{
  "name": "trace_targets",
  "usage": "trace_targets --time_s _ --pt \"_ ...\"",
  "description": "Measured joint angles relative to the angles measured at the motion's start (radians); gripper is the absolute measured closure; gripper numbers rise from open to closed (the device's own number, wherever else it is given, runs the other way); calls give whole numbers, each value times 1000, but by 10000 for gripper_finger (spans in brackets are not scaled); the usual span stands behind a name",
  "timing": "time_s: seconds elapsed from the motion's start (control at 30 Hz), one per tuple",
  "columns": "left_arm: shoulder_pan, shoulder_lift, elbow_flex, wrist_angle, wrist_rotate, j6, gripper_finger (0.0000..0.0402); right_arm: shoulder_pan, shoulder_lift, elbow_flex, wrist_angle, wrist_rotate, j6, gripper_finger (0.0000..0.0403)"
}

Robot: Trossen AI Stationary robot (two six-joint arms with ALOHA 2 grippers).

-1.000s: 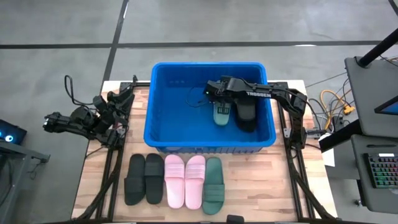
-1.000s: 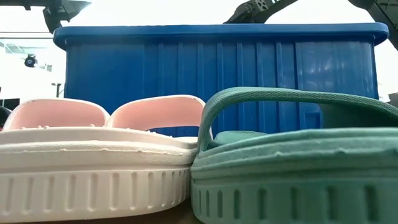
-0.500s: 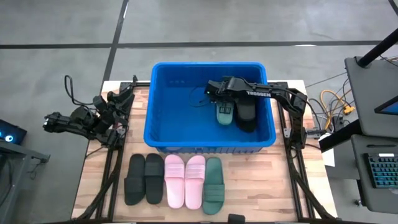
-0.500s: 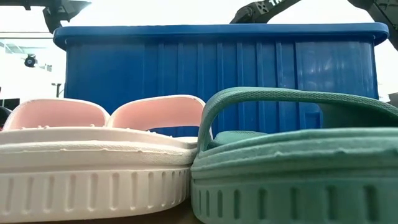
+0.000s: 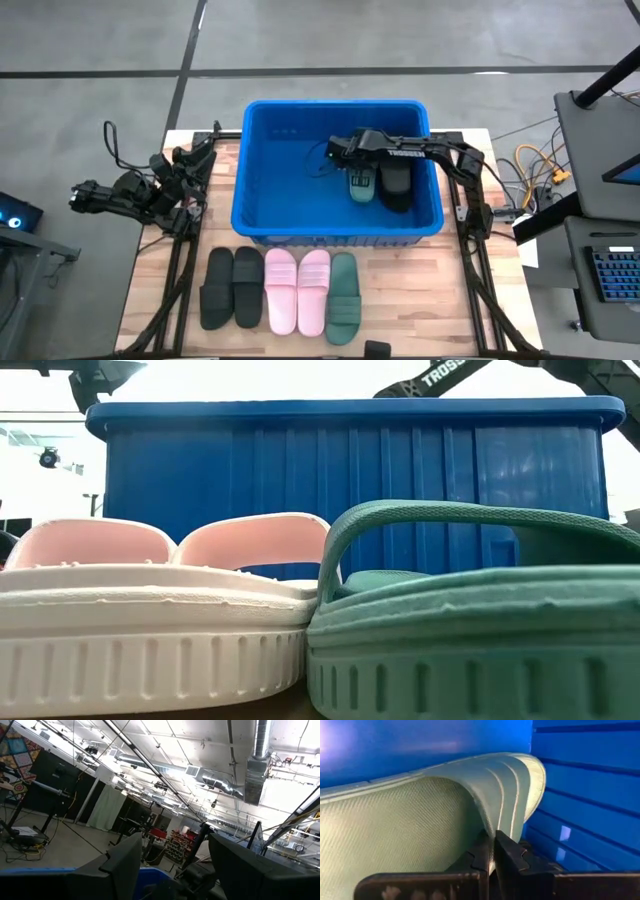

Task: Pick and place slides into bin
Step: Put the green slide into the bin

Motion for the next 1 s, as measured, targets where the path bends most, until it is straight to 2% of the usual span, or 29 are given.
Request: trace_targets --time_s 0.27,0.7,1.0 --pt "0 -2 0 0 0 0 185 -3 3 0 2 -4 22 385" --pt "0 -3 0 0 0 0 185 -5 -3 15 -4 -49 48 272" --pt "0 -4 0 0 0 0 185 -6 -57 74 -48 -177 48 242"
